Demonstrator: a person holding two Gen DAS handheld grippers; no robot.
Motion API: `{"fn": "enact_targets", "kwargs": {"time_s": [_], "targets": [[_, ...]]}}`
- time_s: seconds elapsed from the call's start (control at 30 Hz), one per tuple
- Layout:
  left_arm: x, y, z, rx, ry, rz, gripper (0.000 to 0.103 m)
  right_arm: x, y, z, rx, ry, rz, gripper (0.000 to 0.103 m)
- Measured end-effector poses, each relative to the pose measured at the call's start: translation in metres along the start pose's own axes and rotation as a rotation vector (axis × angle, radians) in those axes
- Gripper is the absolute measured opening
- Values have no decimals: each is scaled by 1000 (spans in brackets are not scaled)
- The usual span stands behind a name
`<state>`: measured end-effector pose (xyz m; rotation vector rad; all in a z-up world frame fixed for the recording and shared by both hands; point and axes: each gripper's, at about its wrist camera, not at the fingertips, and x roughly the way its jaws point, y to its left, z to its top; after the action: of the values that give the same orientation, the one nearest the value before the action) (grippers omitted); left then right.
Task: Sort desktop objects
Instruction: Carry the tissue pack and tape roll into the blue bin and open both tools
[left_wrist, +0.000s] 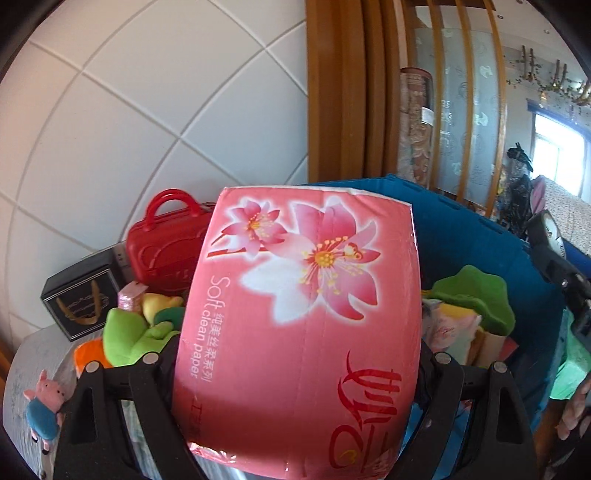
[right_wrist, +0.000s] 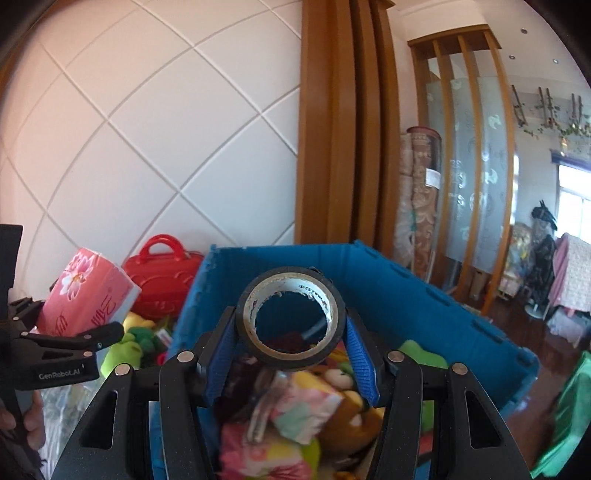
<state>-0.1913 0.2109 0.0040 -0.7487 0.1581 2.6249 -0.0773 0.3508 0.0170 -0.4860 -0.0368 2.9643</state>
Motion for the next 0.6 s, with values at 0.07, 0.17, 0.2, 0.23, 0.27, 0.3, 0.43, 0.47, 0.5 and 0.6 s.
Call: {"fn": "enact_targets", "kwargs": {"time_s": [0.07, 0.17, 0.2, 0.23, 0.27, 0.3, 0.43, 0.47, 0.5, 0.6], "targets": [[6, -29, 11, 15, 0, -32, 89, 7, -24, -1, 5, 20, -27, 56], [13, -67, 25, 44, -2, -56, 89, 15, -55, -9, 15, 45, -52, 56], [14, -77, 27, 52, 2, -66, 89, 19, -64, -11, 18, 55, -58, 56], [18, -87, 31, 59, 7, -78, 90, 22, -71, -13, 20, 64, -61, 56], [20, -95, 32, 64, 13, -86, 90, 26, -78, -15, 22, 72, -62, 56], [19, -99, 30, 65, 18, -91, 91, 28, -85, -18, 23, 78, -65, 56], [19, -109, 28, 124, 35, -60, 93, 36, -106, -23, 34, 91, -101, 66], [18, -109, 29, 129, 33, -61, 93, 39, -109, -22, 36, 93, -110, 82], [16, -110, 28, 135, 30, -60, 94, 39, -113, -22, 39, 91, -115, 90], [15, -112, 26, 142, 35, -78, 97, 36, -119, -22, 53, 71, -108, 100]]}}
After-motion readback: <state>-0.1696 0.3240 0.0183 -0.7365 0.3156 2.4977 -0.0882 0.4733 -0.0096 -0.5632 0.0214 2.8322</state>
